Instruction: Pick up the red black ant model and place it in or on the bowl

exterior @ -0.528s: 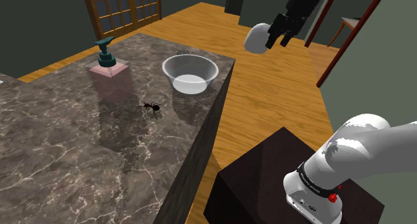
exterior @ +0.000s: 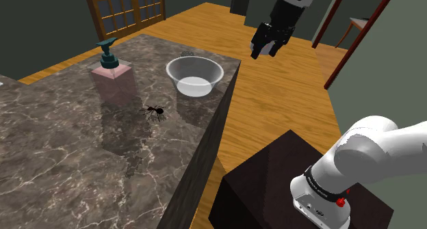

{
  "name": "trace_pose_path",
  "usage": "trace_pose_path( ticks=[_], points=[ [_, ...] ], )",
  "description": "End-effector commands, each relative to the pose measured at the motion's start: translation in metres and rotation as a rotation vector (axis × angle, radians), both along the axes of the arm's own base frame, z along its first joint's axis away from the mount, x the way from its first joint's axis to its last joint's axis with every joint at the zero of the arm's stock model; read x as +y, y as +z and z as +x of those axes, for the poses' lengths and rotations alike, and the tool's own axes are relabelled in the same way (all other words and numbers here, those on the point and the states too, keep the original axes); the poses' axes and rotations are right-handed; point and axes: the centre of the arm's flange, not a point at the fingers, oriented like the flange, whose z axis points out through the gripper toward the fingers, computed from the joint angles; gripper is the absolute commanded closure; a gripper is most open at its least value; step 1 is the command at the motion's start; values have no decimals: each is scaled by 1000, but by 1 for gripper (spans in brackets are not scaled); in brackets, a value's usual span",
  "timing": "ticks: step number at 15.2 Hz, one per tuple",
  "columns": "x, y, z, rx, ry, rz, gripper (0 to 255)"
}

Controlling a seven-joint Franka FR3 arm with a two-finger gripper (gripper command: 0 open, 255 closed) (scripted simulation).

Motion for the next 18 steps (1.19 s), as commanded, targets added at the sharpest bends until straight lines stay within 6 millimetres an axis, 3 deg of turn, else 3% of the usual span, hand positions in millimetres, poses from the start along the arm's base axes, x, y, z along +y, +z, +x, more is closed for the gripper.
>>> trace_pose_path(
  ticks=[1,18],
  points=[
    [21,-10,4,6,-14,4,0],
    [228,-79,53,62,-111,33,0]
  ],
)
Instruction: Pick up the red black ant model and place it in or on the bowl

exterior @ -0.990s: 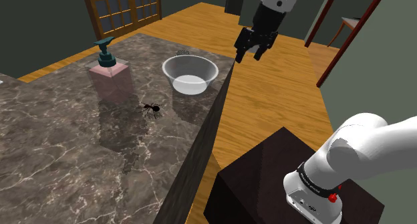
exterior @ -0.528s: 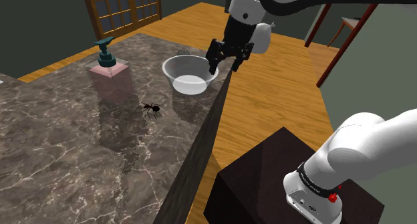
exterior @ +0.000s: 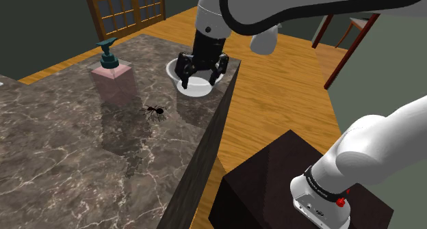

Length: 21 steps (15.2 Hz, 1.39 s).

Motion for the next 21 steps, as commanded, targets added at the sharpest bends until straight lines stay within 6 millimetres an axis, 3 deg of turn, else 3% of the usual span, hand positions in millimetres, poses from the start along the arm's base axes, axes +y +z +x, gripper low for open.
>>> trace_pose_path(
  ticks=[1,9,17,21],
  points=[
    [24,-9,6,7,-13,5,0],
    [120,-40,35,33,-59,19,0],
    [126,-81,38,33,-60,19,0],
    [126,-81,38,33,-60,19,0]
  ],
)
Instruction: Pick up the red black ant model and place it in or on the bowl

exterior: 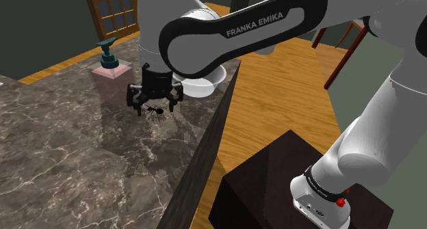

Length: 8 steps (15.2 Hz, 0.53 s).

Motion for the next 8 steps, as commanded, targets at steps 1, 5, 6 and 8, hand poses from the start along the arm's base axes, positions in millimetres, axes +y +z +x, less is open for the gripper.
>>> trace_pose_path(
  ticks=[1,5,6,8],
  points=[
    [0,-1,0,0,0,0,0],
    [0,-1,0,0,0,0,255],
    [0,-1,0,0,0,0,255],
    [0,-1,0,0,0,0,255]
  ],
)
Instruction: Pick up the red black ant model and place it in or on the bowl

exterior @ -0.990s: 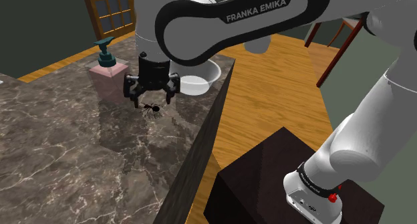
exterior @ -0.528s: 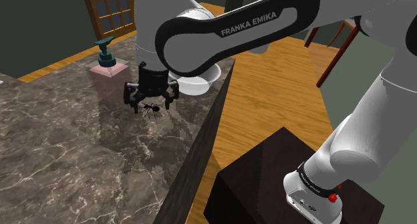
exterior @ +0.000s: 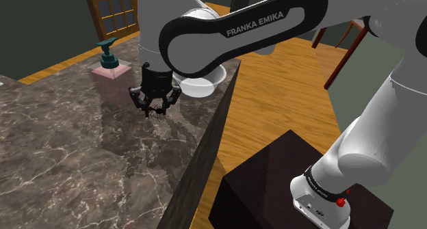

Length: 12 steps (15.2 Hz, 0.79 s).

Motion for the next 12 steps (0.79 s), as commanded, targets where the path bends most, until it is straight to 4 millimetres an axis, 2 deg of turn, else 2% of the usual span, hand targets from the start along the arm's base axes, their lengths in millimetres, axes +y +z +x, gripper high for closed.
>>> trace_pose_path(
  ticks=[1,6,12],
  points=[
    [1,-2,0,4,1,-1,255],
    [1,-2,-1,4,1,-1,255],
    [1,30,-1,4,1,-1,255]
  ],
)
